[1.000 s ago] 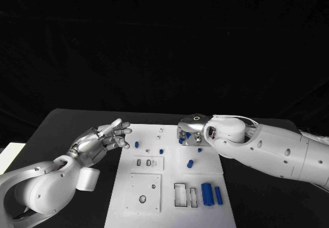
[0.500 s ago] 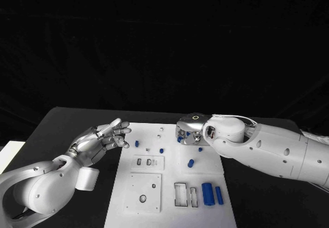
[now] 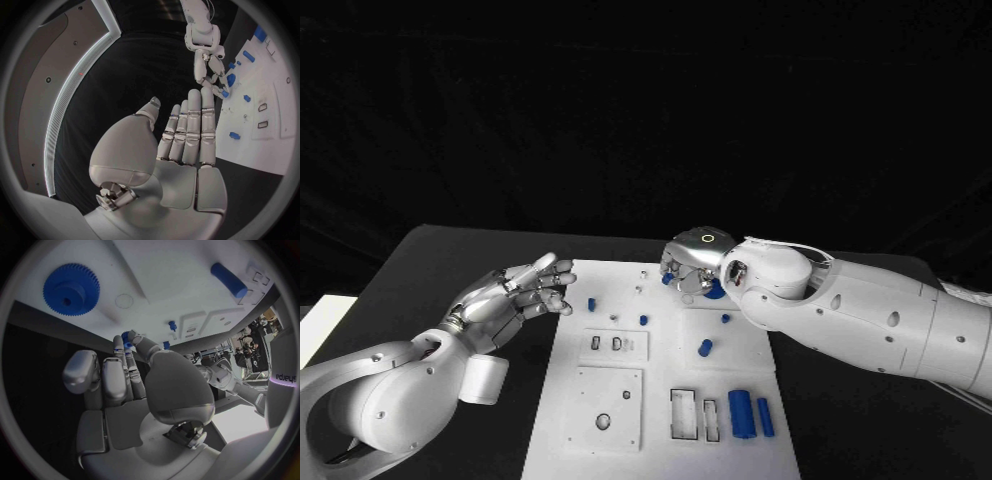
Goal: Assemble the parts on the task board
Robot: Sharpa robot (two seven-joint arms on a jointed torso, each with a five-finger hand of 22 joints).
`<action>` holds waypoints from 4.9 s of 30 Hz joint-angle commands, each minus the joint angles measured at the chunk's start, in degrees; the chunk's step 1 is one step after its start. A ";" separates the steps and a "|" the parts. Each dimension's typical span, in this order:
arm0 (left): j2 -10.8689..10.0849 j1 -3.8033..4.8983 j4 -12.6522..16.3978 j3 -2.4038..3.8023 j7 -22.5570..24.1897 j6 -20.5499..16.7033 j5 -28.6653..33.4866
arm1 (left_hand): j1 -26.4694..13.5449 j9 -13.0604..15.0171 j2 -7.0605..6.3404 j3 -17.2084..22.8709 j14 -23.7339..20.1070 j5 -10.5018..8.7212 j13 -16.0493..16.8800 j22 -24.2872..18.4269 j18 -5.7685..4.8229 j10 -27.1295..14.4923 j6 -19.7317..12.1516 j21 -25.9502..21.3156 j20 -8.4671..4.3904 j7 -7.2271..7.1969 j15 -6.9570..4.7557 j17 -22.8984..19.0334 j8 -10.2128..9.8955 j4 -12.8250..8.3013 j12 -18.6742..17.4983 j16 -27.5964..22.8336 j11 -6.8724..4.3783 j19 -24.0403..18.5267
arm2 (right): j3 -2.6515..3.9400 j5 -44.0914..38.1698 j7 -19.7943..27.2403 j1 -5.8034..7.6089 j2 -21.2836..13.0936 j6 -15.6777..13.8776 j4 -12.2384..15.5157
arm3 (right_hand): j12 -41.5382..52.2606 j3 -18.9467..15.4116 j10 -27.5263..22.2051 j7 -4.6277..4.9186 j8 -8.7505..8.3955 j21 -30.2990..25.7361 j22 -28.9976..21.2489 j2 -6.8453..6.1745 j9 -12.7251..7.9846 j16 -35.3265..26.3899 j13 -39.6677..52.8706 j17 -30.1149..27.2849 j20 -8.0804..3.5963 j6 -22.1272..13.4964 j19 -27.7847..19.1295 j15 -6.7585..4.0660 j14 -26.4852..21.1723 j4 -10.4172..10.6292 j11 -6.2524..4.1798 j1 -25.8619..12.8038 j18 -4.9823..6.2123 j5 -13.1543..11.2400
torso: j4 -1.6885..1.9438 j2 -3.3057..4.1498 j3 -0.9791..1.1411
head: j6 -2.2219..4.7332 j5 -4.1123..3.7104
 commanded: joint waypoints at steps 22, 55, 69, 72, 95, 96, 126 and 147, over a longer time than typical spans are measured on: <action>-0.06 0.84 0.38 0.04 -0.19 0.30 0.13 | 0.22 -0.08 0.26 -0.03 0.42 -0.07 -0.10 -0.13 0.75 -0.42 -0.51 -0.48 -0.11 -0.07 0.08 -0.11 -0.41 -0.38 -0.19 -0.37 -0.01 0.50 | 0.11 -1.14 -1.74 0.19 5.63 -3.78 -5.16 | -0.25 2.10 -0.01 -0.56 0.04 0.46 0.21 -1.13 1.69 0.36 -0.10 0.14 -0.18 0.68 0.01 -0.22 1.67 2.55 0.09 -0.70 -0.57 -0.66 | 0.98 0.86 -0.70 | 0.15 -0.30; -0.07 1.16 0.35 0.04 -0.53 0.41 0.13 | 0.25 -0.09 0.26 -0.02 0.41 -0.07 -0.16 -0.26 0.74 -0.48 -0.54 -0.61 -0.10 -0.05 0.10 -0.20 -0.42 -0.48 -0.20 -0.49 0.01 0.54 | 0.07 -1.70 -2.58 0.17 6.44 -6.36 -5.91 | 0.23 -0.88 -12.04 0.96 -0.67 -4.96 -8.65 -9.30 -1.23 -5.10 -0.72 -8.01 2.04 -10.50 -3.62 1.80 -0.04 8.44 2.48 0.46 0.89 -1.45 | 1.31 1.26 -1.04 | 0.44 -0.54; -0.66 1.19 0.47 0.03 -0.70 0.49 0.13 | 0.23 -0.09 0.25 -0.04 0.39 -0.08 -0.20 -0.32 0.74 -0.52 -0.56 -0.69 -0.09 -0.04 0.11 -0.25 -0.43 -0.51 -0.21 -0.55 0.03 0.55 | 1.45 8.09 -3.94 0.10 -6.22 -7.95 5.94 | 9.53 -2.01 5.49 0.77 -0.37 0.75 0.67 -11.60 -1.31 0.91 4.34 1.13 -0.06 -8.54 0.22 -0.35 2.09 11.85 -0.31 0.57 -0.68 1.57 | 0.80 1.22 -0.96 | 1.12 -0.89; -0.78 1.20 0.54 0.03 -0.74 0.49 0.13 | 0.23 -0.09 0.25 -0.04 0.39 -0.08 -0.20 -0.32 0.74 -0.52 -0.56 -0.69 -0.09 -0.04 0.11 -0.25 -0.43 -0.51 -0.21 -0.55 0.03 0.55 | 1.77 12.53 -4.52 0.12 -9.29 -6.19 8.02 | 13.27 -6.05 8.78 0.32 -0.43 1.78 2.23 -13.05 -1.48 2.50 7.47 3.58 -0.58 -9.77 0.76 -0.82 2.43 13.31 -0.80 -0.80 -0.97 2.39 | 0.50 1.17 -0.92 | 1.20 -0.91; -0.22 1.20 0.09 0.02 -0.85 0.65 0.13 | 0.26 -0.08 0.31 -0.01 0.35 -0.07 -0.28 -0.48 0.73 -0.61 -0.53 -0.86 -0.07 -0.05 0.13 -0.37 -0.41 -0.59 -0.23 -0.71 0.04 0.58 | 2.21 15.52 -7.18 -0.50 -13.89 2.33 6.44 | 62.21 -22.91 7.08 0.77 4.36 8.84 13.39 -10.93 -0.63 11.76 61.83 19.03 -0.08 -13.55 3.30 -0.22 4.17 27.02 -0.28 7.32 -2.71 8.93 | 0.39 1.18 -0.88 | 0.91 -1.42; -0.21 1.20 0.08 0.02 -0.85 0.66 0.13 | 0.26 -0.08 0.31 -0.01 0.35 -0.07 -0.28 -0.48 0.73 -0.61 -0.53 -0.86 -0.07 -0.05 0.13 -0.37 -0.41 -0.59 -0.23 -0.71 0.04 0.58 | 2.21 15.44 -7.15 -0.59 -13.71 2.38 6.29 | 62.48 -22.87 7.17 0.76 4.44 8.86 13.40 -10.86 -0.61 11.78 62.14 19.07 -0.08 -13.48 3.29 -0.22 4.17 26.99 -0.30 7.34 -2.71 8.96 | 0.36 1.19 -0.90 | 0.87 -1.34; -0.13 1.20 -0.04 0.01 -0.88 0.80 0.13 | 0.26 -0.08 0.31 -0.01 0.35 -0.07 -0.28 -0.48 0.73 -0.61 -0.53 -0.86 -0.07 -0.05 0.13 -0.37 -0.41 -0.59 -0.23 -0.71 0.04 0.58 | 2.21 13.50 -6.93 -1.64 -11.48 3.20 3.96 | 68.61 -20.24 9.70 0.28 5.80 9.79 14.94 -7.15 -0.46 12.46 68.99 20.50 -0.32 -11.06 3.50 -0.54 4.37 24.84 -0.73 9.17 -2.93 8.06 | 0.45 1.17 -1.01 | 0.34 -1.37; -0.11 1.20 -0.12 0.01 -1.07 0.96 0.13 | 0.33 -0.08 0.39 0.05 0.34 -0.07 -0.37 -0.65 0.74 -0.68 -0.53 -1.04 -0.06 -0.04 0.15 -0.49 -0.41 -0.72 -0.24 -0.85 0.05 0.63 | 2.21 12.31 -5.80 -1.71 -11.59 1.96 4.54 | 70.22 -17.04 10.47 0.19 5.53 10.53 16.34 -6.77 -0.74 13.06 71.05 21.79 -0.43 -9.58 3.86 -0.66 4.60 22.23 -0.88 10.42 -3.18 7.47 | 0.46 1.22 -1.03 | 0.40 -1.40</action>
